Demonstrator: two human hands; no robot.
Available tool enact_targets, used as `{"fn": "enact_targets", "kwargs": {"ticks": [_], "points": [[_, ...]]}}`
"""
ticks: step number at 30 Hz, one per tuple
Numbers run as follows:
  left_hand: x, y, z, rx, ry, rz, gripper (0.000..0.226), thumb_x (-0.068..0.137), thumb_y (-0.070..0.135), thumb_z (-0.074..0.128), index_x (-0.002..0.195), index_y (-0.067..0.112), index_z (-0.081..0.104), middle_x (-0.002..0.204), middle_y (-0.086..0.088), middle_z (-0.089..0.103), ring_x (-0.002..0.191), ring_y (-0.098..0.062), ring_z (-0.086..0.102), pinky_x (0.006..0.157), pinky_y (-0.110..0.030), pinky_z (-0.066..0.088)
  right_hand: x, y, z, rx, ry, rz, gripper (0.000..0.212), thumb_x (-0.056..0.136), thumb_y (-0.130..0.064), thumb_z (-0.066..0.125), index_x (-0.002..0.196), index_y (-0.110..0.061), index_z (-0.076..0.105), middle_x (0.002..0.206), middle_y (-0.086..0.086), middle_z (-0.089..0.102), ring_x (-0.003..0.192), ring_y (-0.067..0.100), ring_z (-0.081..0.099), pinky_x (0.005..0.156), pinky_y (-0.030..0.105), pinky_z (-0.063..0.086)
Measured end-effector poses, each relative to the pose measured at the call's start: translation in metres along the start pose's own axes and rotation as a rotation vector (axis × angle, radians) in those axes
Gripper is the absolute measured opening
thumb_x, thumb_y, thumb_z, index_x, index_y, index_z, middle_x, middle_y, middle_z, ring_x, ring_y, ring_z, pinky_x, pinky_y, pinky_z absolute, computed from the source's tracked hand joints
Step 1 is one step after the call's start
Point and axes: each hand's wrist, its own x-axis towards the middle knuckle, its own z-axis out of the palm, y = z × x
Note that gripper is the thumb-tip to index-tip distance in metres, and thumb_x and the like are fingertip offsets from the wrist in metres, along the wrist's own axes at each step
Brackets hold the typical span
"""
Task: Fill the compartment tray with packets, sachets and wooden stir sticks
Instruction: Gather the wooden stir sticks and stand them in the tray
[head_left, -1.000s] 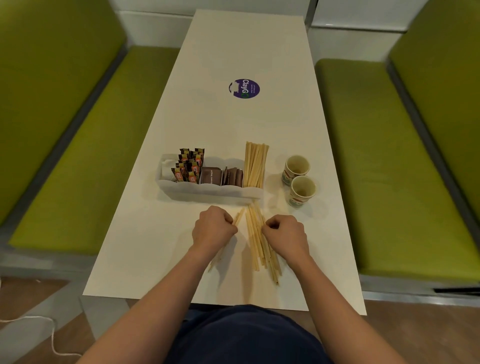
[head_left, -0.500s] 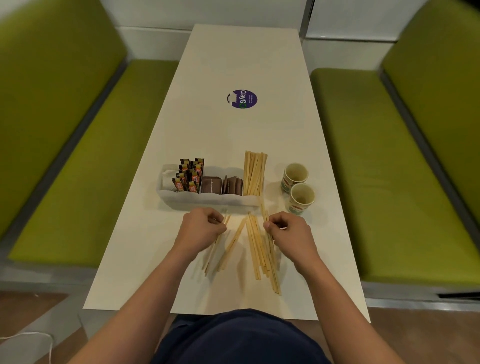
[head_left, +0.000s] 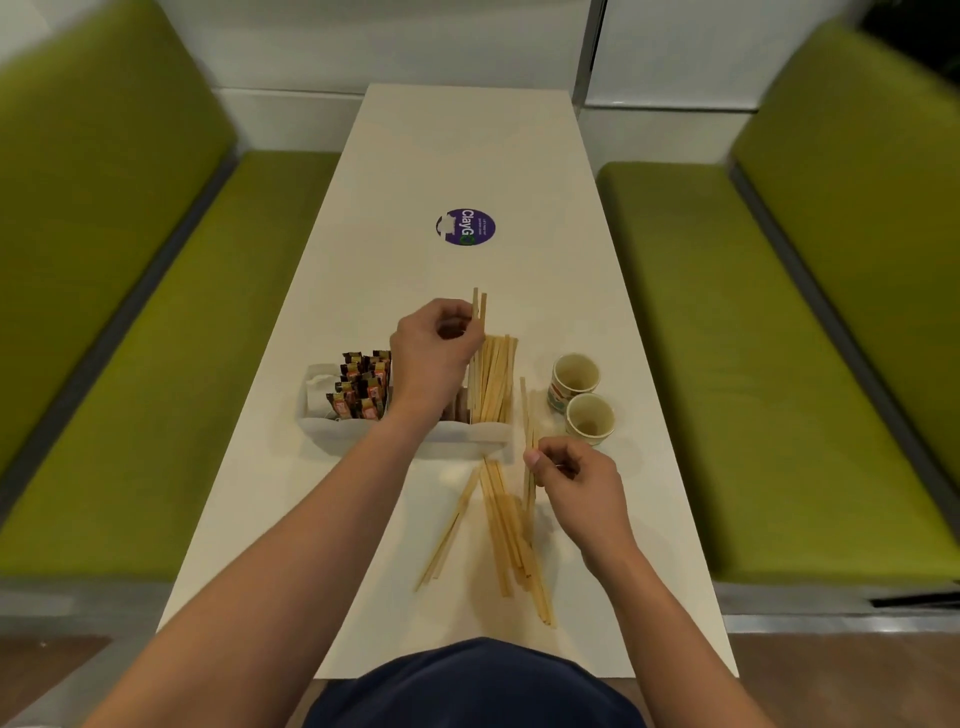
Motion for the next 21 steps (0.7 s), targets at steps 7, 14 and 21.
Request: {"fn": "enact_targets", "kwargs": {"ticks": [7, 14, 21], "points": [[0.002, -0.033, 0.024, 0.157, 0.015, -0.031, 0.009, 0.087, 0.022, 0.073, 0.096, 0.019, 0.074, 0.082, 0.011, 0.072, 0.077, -0.001, 0.068, 0.072, -0.023, 0.057, 0.006, -0.020, -0.002, 0.153, 0.064, -0.077, 0.007, 0.095, -0.027, 0.072, 0.091, -0.032, 0.074, 0.088, -0.010, 0.074, 0.086, 0.012, 0.069, 0.088, 0.041, 0.060], [-0.001, -0.046, 0.022, 0.222, -0.029, -0.100, 0.008, 0.088, 0.021, 0.073, 0.095, 0.019, 0.071, 0.081, 0.009, 0.071, 0.074, -0.002, 0.066, 0.061, -0.013, 0.047, 0.049, -0.063, 0.018, 0.181, 0.195, -0.221, 0.004, 0.096, -0.033, 0.070, 0.094, -0.030, 0.071, 0.086, -0.017, 0.071, 0.083, 0.005, 0.068, 0.073, 0.017, 0.054], [0.003, -0.053, 0.018, 0.294, -0.045, -0.080, 0.007, 0.086, 0.020, 0.074, 0.093, 0.019, 0.072, 0.081, 0.006, 0.071, 0.075, -0.009, 0.067, 0.068, -0.019, 0.052, 0.081, -0.054, 0.046, 0.082, 0.211, -0.146, 0.006, 0.097, -0.031, 0.068, 0.099, -0.026, 0.072, 0.086, -0.016, 0.071, 0.082, 0.000, 0.066, 0.078, 0.024, 0.055]]}}
